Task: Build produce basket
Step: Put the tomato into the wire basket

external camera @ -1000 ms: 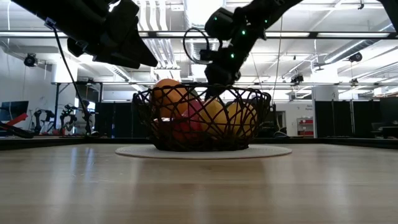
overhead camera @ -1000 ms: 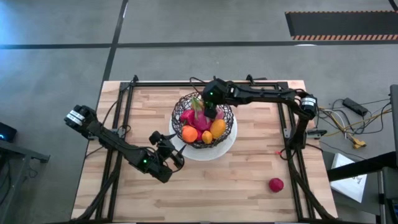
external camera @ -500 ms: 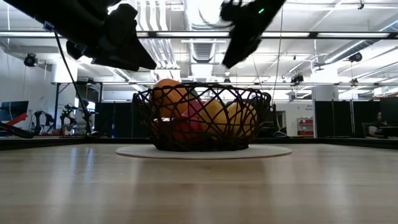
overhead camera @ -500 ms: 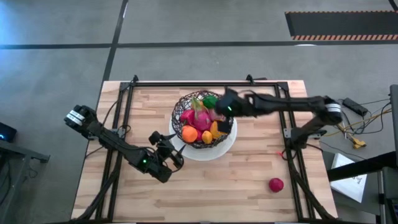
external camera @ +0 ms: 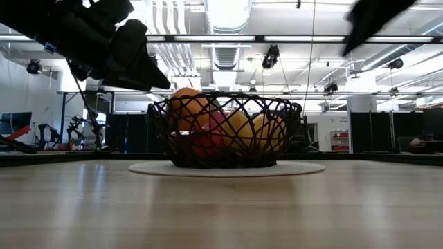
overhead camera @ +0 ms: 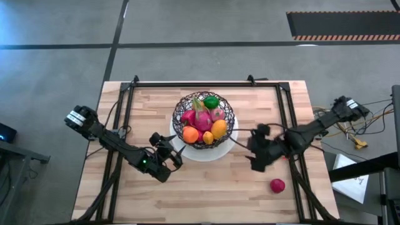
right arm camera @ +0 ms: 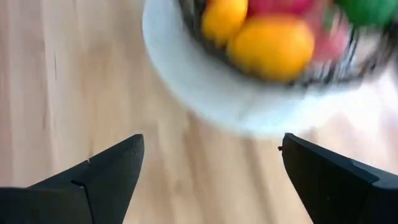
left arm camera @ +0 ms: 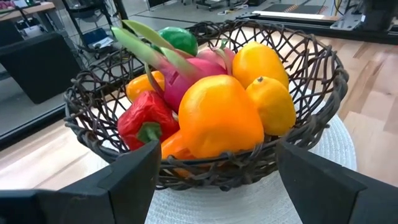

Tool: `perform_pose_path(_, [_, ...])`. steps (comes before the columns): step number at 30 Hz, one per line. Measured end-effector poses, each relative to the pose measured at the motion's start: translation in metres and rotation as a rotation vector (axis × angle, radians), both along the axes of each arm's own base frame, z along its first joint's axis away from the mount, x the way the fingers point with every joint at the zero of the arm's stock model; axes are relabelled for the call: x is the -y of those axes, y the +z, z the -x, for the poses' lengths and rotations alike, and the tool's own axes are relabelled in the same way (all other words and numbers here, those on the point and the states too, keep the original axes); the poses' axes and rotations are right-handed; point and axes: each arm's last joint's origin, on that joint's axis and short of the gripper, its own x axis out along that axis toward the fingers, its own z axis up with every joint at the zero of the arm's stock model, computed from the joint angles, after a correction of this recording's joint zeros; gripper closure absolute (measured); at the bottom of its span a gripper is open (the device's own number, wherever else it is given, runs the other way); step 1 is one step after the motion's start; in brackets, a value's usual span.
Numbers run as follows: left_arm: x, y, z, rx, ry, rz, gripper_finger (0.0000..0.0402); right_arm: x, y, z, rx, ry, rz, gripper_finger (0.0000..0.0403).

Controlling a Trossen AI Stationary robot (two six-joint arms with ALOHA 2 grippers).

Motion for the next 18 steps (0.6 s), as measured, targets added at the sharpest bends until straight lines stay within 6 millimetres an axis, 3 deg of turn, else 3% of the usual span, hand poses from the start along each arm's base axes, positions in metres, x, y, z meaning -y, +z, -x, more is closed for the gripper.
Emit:
perform_pose_path(9, [0.000, 0.000, 0.000, 0.017, 0.007, 0.000, 0.0104, -0.061, -0.023, 0.040, -0.303, -0.069, -0.268, 0.0039])
perform_pose_path(18, [0.000, 0.000, 0.000, 0.016, 0.006, -0.001, 0.0104, -0.120, -0.051, 0.085, -0.586, -0.253, -0.384, 0.0039])
